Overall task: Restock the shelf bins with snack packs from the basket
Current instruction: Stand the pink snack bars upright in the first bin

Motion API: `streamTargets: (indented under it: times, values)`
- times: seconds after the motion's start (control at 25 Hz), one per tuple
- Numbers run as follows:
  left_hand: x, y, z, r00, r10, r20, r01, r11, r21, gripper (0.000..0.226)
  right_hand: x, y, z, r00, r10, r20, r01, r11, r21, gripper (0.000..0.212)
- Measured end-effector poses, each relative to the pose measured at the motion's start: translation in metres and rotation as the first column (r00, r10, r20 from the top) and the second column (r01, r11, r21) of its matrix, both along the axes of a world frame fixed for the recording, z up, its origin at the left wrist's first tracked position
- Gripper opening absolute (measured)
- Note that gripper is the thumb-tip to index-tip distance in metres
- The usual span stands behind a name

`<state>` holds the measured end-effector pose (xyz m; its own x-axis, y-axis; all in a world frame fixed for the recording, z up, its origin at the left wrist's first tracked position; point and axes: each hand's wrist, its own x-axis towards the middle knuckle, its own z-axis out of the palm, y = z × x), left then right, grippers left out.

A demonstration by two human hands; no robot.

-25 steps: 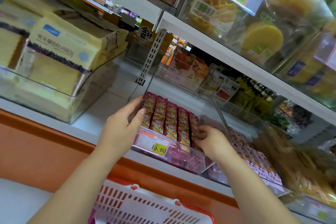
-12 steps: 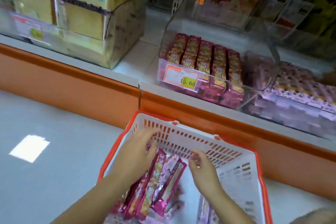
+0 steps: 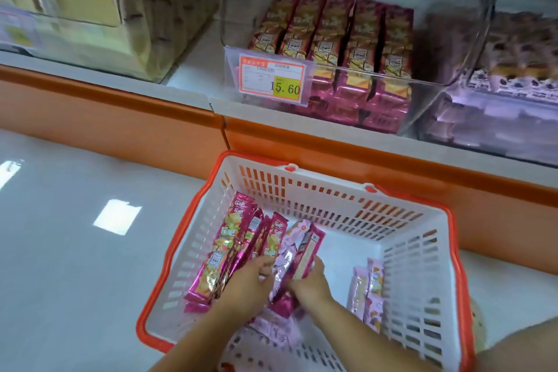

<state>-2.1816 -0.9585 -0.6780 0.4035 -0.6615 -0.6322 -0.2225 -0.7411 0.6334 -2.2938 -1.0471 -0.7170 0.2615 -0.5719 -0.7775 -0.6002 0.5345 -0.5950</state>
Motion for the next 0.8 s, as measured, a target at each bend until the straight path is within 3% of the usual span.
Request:
streamTargets:
  times: [0.08, 0.16, 0.32, 0.4, 0.48, 0.6, 0.8]
  values:
    - [-0.001, 0.0, -0.001, 1.0, 0.001, -0.031, 0.0, 1.0, 0.03, 0.041, -0.013, -0.006, 0.009, 0.991, -0.107, 0.083, 0.093, 0.982, 0.164, 0.038]
    - [-0.005, -0.003, -0.001, 0.984, 0.062, -0.166, -0.053, 0.997, 0.055, 0.047, -0.032, -0.009, 0.017, 0.948, -0.246, 0.204, 0.164, 0.923, 0.347, 0.039]
    - [-0.015, -0.017, 0.016, 0.748, 0.32, -0.581, -0.332, 0.939, 0.091, 0.043, -0.06, -0.001, 0.047, 0.733, -0.556, 0.392, 0.184, 0.717, 0.673, 0.049]
    - [-0.018, -0.023, 0.025, 0.668, 0.315, -0.674, -0.367, 0.928, 0.071, 0.037, -0.068, 0.004, 0.064, 0.668, -0.598, 0.442, 0.161, 0.696, 0.7, 0.053]
    - [-0.024, -0.03, 0.036, 0.625, 0.28, -0.728, -0.389, 0.921, 0.02, 0.034, -0.074, 0.006, 0.078, 0.681, -0.575, 0.454, 0.153, 0.717, 0.68, 0.047]
    - [-0.032, -0.037, 0.056, 0.647, 0.235, -0.726, -0.406, 0.911, -0.066, 0.03, -0.083, 0.003, 0.101, 0.709, -0.532, 0.463, 0.14, 0.75, 0.647, 0.033]
    - [-0.038, -0.038, 0.073, 0.665, 0.202, -0.719, -0.427, 0.892, -0.145, 0.029, -0.095, 0.003, 0.112, 0.732, -0.475, 0.489, 0.148, 0.81, 0.567, 0.036]
